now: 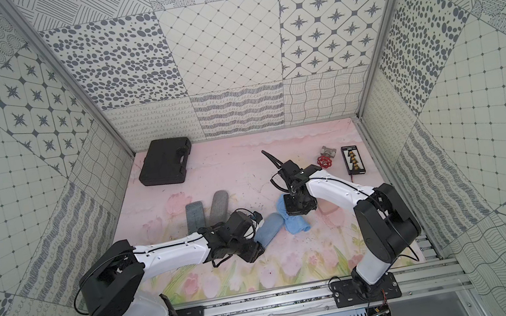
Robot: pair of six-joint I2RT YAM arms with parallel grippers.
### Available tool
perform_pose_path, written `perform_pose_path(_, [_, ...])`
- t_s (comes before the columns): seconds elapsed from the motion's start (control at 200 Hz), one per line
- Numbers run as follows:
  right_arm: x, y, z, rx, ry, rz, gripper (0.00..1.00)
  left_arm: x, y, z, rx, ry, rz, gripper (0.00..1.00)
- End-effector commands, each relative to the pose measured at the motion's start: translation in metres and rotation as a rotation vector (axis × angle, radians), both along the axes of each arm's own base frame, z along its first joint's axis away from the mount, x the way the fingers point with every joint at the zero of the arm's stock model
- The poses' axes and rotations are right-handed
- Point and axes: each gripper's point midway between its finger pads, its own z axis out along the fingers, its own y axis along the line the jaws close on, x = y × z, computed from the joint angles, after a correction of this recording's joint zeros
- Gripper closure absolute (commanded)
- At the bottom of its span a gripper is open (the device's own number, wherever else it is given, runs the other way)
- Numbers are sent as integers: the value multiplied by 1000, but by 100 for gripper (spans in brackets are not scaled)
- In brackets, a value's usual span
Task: Wipe the eyeglass case
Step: Wipe the dirt from the eyeglass case.
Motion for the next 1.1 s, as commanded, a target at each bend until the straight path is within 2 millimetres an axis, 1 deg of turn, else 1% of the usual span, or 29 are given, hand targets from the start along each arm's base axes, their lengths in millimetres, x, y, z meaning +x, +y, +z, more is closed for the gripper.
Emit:
perform_pose_path(0.0, [-21, 60, 23, 244, 45, 96, 100, -13, -3, -6, -15, 102, -1, 91])
perform_pose_path(0.06, [-35, 89, 19, 377, 129, 71, 100, -12, -4, -4, -32, 105, 4, 91])
perform_pose_path(0.105, [-41, 104, 13, 480, 188, 26, 100, -11, -5, -2, -49, 108, 9, 91])
perform_pose_path(0.135, [-41, 107, 7, 520, 216, -10, 100, -10, -6, -1, -58, 106, 13, 91])
perform_pose_path(0.18, [-40, 101, -7, 536, 255, -63, 100, -10, -5, 0, -61, 103, 17, 91])
perform_pose_path(0.225, [-35, 85, -21, 517, 287, -121, 100, -10, -4, 0, -57, 99, 25, 91])
perform_pose_path(0.285, [-26, 50, -41, 436, 295, -193, 100, -8, -1, 0, -50, 88, 35, 91])
perform_pose_path(0.325, [-20, 23, -50, 331, 272, -207, 100, -7, 1, -1, -46, 80, 41, 91])
perform_pose_path(0.36, [-14, -4, -55, 191, 248, -203, 100, -5, 3, 0, -39, 65, 51, 91])
perform_pose_path(0.395, [-5, -29, -53, 40, 202, -176, 100, -3, 5, 0, -25, 46, 57, 91])
perform_pose_path(0.435, [8, -52, -45, -109, 137, -139, 100, -2, 7, 1, -14, 20, 57, 91])
perform_pose_path(0.46, [15, -59, -36, -164, 101, -120, 100, -1, 9, 1, -3, 4, 58, 91])
perform_pose_path(0.495, [24, -62, -23, -194, 59, -102, 100, 2, 11, 2, 15, -25, 58, 91])
perform_pose_path(0.53, [33, -57, -9, -182, 23, -85, 100, 3, 13, 3, 33, -51, 58, 91])
perform_pose_path(0.57, [39, -45, 5, -142, -6, -65, 100, 5, 16, 4, 56, -83, 57, 91])
perform_pose_path(0.615, [41, -25, 19, -71, -9, -35, 100, 7, 19, 6, 88, -123, 54, 91])
perform_pose_path(0.68, [34, 11, 30, 51, 30, 5, 100, 10, 23, 8, 131, -185, 46, 90])
perform_pose_path(0.735, [24, 45, 32, 156, 77, 25, 100, 11, 24, 11, 162, -240, 32, 90])
perform_pose_path(0.791, [14, 80, 30, 267, 124, 39, 100, 10, 25, 13, 188, -288, 15, 90])
perform_pose_path(0.856, [2, 121, 27, 433, 218, 35, 100, 13, 25, 19, 205, -344, 14, 90])
perform_pose_path(0.881, [-2, 135, 25, 498, 259, 24, 100, 13, 25, 20, 212, -362, 13, 90])
perform_pose_path(0.916, [-7, 148, 21, 577, 308, 1, 100, 14, 26, 23, 219, -382, 16, 90])
perform_pose_path(0.966, [-15, 156, 15, 643, 363, -29, 100, 15, 29, 25, 236, -410, 24, 90])
perform_pose_path(1.006, [-19, 152, 7, 658, 394, -50, 100, 16, 30, 26, 244, -425, 30, 90])
perform_pose_path(1.056, [-23, 136, -6, 639, 424, -84, 100, 16, 31, 27, 250, -436, 31, 90])
perform_pose_path(1.096, [-25, 117, -17, 600, 432, -113, 100, 16, 31, 26, 252, -438, 30, 91])
